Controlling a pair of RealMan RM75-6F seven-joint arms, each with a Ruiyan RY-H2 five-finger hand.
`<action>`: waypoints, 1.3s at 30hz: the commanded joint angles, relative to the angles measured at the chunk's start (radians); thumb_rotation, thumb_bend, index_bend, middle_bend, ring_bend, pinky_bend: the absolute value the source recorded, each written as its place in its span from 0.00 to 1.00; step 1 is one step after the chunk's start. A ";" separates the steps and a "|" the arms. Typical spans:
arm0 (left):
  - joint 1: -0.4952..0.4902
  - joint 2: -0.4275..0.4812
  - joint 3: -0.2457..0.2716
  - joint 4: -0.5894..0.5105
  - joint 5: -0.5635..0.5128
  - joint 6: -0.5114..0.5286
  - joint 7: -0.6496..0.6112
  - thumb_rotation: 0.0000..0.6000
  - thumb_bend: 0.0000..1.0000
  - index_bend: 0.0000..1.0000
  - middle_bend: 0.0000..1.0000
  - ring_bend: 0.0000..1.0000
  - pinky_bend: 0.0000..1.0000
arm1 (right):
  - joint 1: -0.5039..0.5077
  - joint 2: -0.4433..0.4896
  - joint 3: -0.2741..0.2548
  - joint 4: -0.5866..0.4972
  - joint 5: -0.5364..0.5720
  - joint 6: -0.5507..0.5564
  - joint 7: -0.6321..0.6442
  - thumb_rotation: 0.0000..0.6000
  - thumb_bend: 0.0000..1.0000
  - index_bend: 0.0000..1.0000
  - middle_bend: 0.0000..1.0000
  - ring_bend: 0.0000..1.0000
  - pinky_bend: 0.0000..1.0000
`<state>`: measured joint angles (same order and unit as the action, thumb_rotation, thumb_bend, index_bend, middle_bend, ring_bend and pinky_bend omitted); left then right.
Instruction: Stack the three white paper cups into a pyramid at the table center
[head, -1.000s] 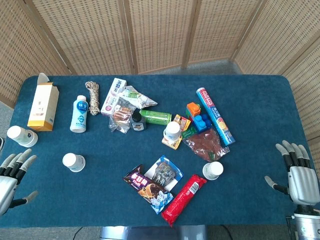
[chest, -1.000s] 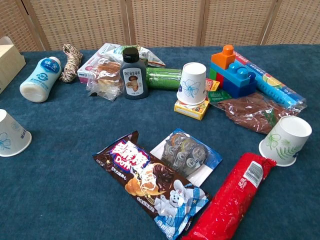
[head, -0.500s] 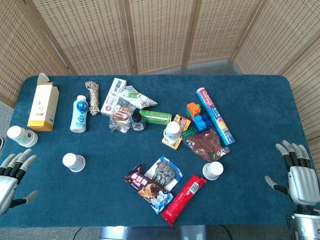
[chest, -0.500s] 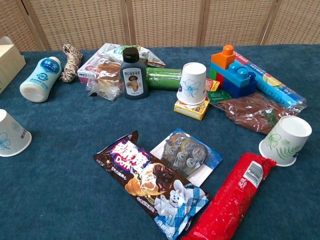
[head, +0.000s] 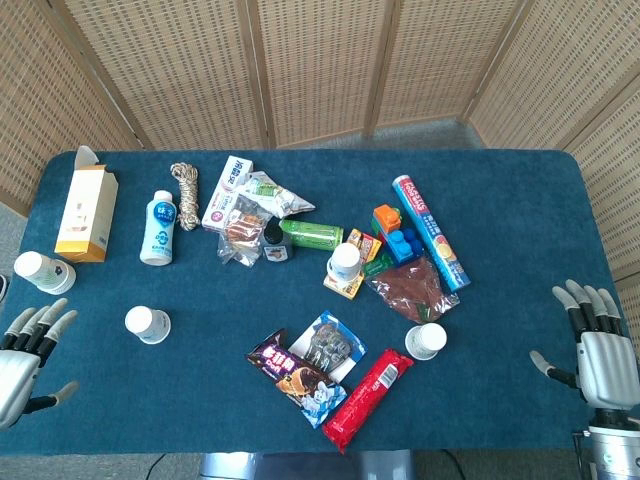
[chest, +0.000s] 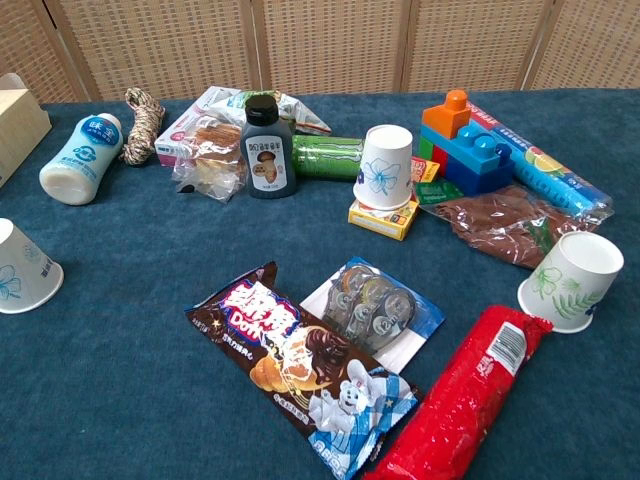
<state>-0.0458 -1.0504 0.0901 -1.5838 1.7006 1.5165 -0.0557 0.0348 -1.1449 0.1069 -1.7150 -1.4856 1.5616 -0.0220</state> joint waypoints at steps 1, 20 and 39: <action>-0.025 -0.008 -0.014 -0.006 -0.028 -0.043 0.004 1.00 0.22 0.00 0.00 0.00 0.00 | -0.001 0.002 0.001 -0.002 0.001 0.001 0.003 1.00 0.19 0.14 0.00 0.00 0.00; -0.242 -0.109 -0.143 -0.147 -0.382 -0.408 0.358 1.00 0.23 0.00 0.00 0.00 0.00 | 0.002 0.006 0.007 0.002 0.017 -0.009 0.021 1.00 0.18 0.14 0.00 0.00 0.00; -0.320 -0.311 -0.176 -0.138 -0.580 -0.325 0.712 1.00 0.30 0.29 0.51 0.44 0.63 | 0.002 0.021 0.016 0.004 0.037 -0.020 0.069 1.00 0.19 0.14 0.00 0.00 0.00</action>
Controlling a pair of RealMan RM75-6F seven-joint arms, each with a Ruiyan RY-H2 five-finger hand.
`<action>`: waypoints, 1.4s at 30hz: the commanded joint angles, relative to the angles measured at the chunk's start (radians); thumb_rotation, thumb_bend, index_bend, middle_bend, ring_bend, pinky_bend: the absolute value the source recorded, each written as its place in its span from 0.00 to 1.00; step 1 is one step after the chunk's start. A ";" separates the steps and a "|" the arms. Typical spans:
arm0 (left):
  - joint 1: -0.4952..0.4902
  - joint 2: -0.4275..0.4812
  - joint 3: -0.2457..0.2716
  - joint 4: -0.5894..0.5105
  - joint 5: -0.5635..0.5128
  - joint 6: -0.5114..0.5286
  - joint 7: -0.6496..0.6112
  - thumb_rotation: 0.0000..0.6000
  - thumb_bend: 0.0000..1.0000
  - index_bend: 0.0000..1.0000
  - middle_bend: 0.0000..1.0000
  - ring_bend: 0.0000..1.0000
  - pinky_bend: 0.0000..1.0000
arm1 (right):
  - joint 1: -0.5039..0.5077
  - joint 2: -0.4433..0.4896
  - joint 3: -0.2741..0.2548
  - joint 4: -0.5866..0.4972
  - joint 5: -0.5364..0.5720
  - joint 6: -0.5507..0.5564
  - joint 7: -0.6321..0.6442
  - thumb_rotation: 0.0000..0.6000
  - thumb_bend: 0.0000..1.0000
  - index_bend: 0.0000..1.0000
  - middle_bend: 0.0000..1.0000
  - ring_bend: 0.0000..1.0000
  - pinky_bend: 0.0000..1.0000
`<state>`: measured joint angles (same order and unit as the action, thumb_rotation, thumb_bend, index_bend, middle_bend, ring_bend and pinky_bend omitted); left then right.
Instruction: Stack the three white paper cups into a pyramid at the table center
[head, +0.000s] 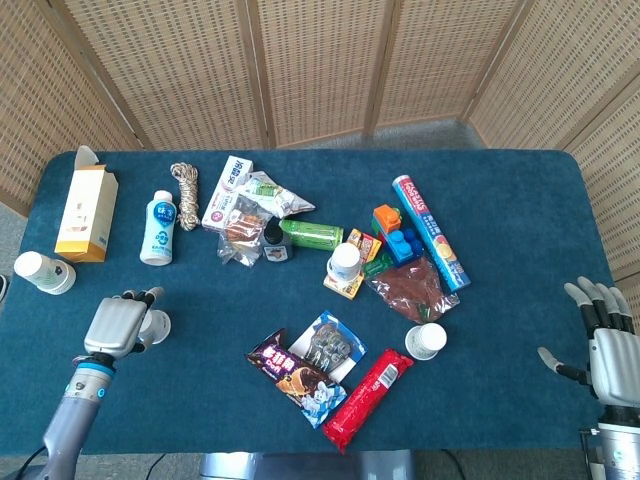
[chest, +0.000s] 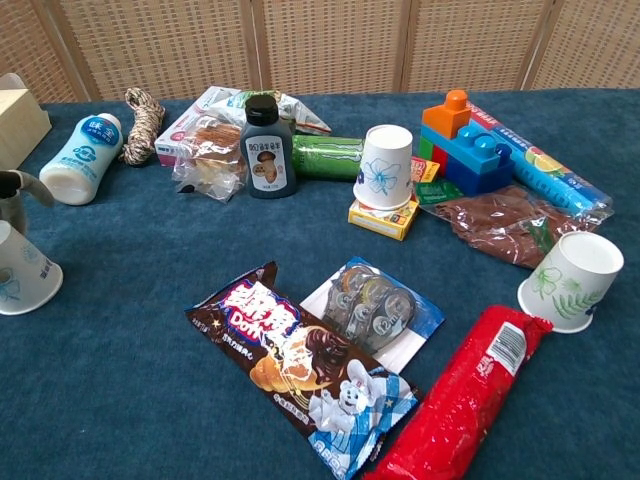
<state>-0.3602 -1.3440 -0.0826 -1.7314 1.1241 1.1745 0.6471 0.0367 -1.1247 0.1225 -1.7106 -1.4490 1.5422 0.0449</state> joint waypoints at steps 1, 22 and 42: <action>-0.007 -0.025 -0.005 0.015 -0.001 0.025 0.011 1.00 0.32 0.32 0.55 0.47 0.64 | 0.000 0.001 0.000 0.000 0.002 -0.001 0.004 1.00 0.19 0.14 0.00 0.00 0.00; -0.114 -0.138 -0.120 -0.038 -0.007 0.066 0.004 1.00 0.34 0.37 0.61 0.53 0.68 | 0.003 -0.002 0.001 0.006 0.009 -0.010 0.000 1.00 0.19 0.16 0.00 0.00 0.00; -0.303 -0.356 -0.193 0.072 -0.176 0.044 0.143 1.00 0.32 0.34 0.59 0.52 0.67 | 0.003 0.008 0.006 0.006 0.017 -0.014 0.035 1.00 0.19 0.16 0.00 0.00 0.00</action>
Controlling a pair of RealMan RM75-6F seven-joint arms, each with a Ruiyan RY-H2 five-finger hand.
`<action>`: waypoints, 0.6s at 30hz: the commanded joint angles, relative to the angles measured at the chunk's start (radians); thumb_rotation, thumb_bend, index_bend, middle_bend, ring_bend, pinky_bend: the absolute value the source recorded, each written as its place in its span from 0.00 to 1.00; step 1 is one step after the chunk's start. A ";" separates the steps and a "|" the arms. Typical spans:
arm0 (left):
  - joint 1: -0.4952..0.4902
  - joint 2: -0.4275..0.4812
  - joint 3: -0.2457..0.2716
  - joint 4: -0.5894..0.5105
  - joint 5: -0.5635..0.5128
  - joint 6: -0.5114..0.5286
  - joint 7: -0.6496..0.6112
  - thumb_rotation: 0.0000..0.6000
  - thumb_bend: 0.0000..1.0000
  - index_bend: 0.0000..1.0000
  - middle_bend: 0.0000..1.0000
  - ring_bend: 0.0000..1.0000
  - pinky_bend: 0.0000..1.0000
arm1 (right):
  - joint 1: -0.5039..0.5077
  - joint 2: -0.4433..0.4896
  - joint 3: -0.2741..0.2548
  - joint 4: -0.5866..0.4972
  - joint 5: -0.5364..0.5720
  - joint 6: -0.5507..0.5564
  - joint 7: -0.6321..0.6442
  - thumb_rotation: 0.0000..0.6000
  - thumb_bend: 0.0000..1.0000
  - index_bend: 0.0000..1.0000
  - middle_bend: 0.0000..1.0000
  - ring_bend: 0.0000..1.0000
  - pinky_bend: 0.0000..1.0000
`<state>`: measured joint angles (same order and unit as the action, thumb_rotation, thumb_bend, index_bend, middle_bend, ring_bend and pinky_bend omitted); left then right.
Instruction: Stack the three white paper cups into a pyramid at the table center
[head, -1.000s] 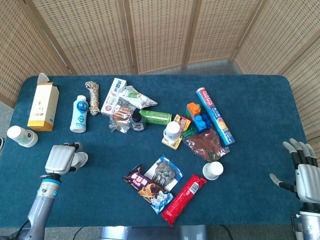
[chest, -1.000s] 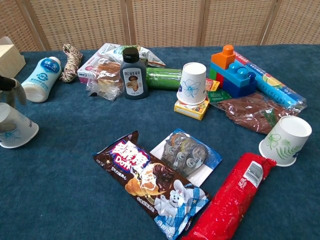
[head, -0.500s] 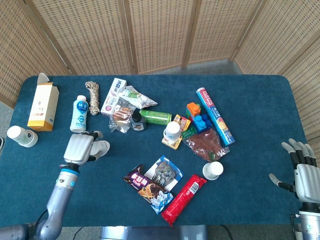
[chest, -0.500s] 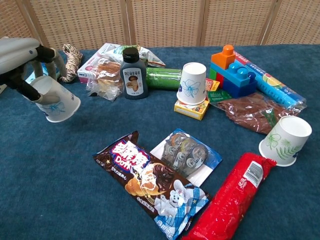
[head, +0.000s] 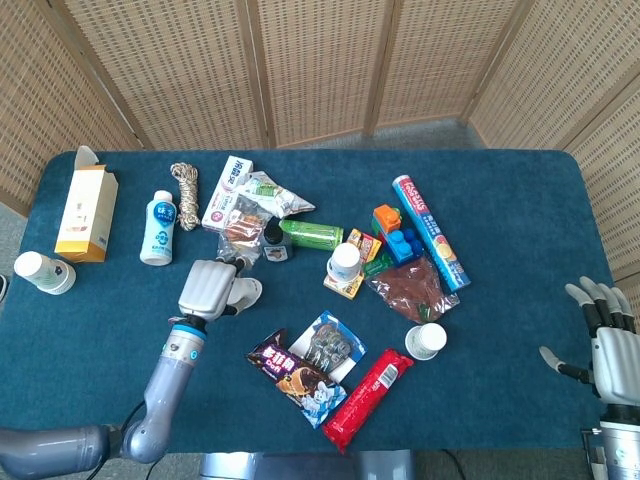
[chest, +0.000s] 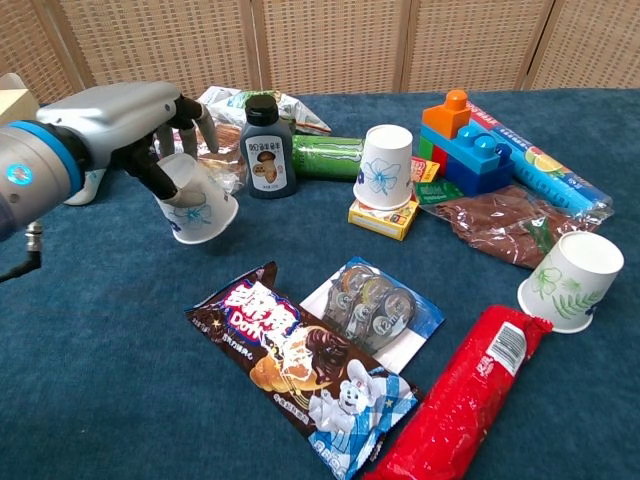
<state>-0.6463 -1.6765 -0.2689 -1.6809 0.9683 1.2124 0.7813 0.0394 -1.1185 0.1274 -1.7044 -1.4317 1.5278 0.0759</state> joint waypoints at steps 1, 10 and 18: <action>-0.022 -0.031 -0.007 0.028 -0.029 0.005 0.011 1.00 0.32 0.34 0.59 0.52 0.67 | 0.000 0.002 0.001 -0.001 -0.001 0.000 0.005 1.00 0.18 0.16 0.00 0.00 0.00; -0.066 -0.078 -0.018 0.084 -0.080 -0.004 0.018 1.00 0.31 0.27 0.50 0.43 0.62 | 0.002 0.002 0.001 0.006 0.006 -0.009 0.012 1.00 0.19 0.16 0.00 0.00 0.00; -0.062 -0.031 0.014 0.008 -0.083 0.004 0.017 1.00 0.28 0.00 0.00 0.00 0.24 | 0.002 0.003 0.000 0.004 0.001 -0.006 0.012 1.00 0.19 0.16 0.00 0.00 0.00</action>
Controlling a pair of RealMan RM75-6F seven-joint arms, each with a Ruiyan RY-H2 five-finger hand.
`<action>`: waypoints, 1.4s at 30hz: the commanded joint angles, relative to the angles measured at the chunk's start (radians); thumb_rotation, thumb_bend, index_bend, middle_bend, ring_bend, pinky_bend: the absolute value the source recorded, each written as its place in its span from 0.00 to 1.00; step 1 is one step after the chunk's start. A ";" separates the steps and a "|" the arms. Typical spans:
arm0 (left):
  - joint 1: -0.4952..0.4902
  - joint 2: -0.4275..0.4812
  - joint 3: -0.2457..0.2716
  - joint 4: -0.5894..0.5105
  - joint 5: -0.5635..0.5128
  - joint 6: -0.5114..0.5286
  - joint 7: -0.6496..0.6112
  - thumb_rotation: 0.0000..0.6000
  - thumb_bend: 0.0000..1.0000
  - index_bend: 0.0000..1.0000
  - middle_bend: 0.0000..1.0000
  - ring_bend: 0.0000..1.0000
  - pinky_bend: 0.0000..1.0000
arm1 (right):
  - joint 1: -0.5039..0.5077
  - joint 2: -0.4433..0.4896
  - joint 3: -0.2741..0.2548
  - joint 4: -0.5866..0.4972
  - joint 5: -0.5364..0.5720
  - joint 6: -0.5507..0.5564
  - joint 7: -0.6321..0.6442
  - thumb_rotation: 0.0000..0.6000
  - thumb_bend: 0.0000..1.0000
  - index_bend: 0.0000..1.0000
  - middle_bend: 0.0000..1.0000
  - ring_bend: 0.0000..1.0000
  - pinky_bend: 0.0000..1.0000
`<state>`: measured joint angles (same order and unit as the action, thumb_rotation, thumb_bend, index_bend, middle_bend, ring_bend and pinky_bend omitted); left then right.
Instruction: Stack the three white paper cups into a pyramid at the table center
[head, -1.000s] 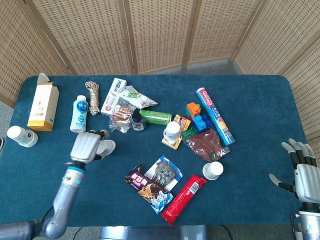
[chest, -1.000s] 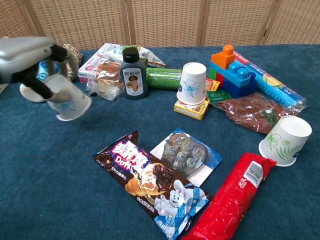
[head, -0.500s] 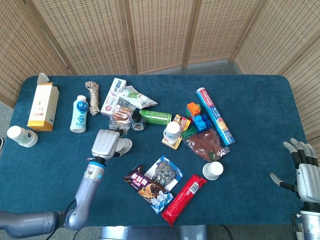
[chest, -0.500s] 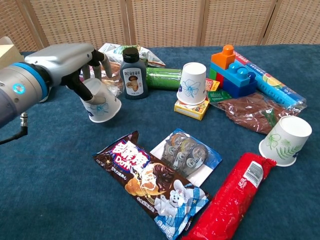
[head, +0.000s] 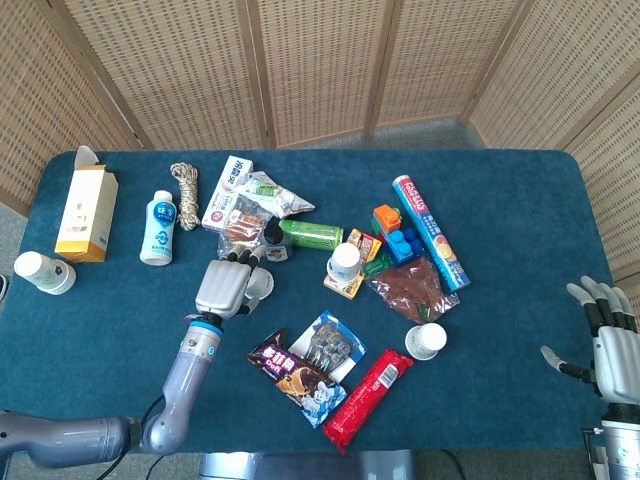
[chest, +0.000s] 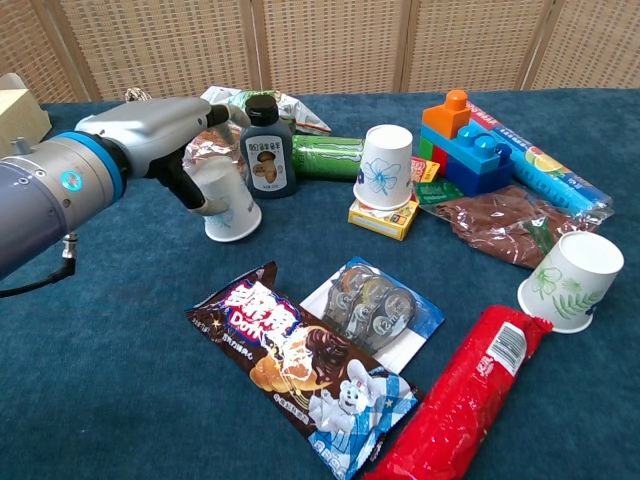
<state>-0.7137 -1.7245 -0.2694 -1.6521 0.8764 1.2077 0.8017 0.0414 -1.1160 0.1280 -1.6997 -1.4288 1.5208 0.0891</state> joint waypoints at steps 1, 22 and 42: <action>0.008 0.024 0.020 -0.031 0.016 0.014 -0.006 1.00 0.28 0.00 0.00 0.00 0.22 | 0.000 0.000 -0.002 -0.001 -0.003 0.001 -0.003 1.00 0.18 0.16 0.00 0.00 0.00; 0.184 0.371 0.173 -0.262 0.376 0.143 -0.274 1.00 0.28 0.00 0.00 0.00 0.09 | 0.004 -0.020 -0.018 -0.009 -0.028 0.003 -0.063 1.00 0.19 0.16 0.00 0.00 0.00; 0.500 0.748 0.413 -0.283 0.695 0.373 -0.590 1.00 0.28 0.00 0.00 0.00 0.00 | 0.005 -0.018 -0.047 -0.040 -0.069 0.000 -0.116 1.00 0.18 0.16 0.00 0.00 0.00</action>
<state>-0.2482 -0.9928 0.1241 -1.9586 1.5403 1.5392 0.2670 0.0461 -1.1342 0.0826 -1.7381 -1.4966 1.5199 -0.0251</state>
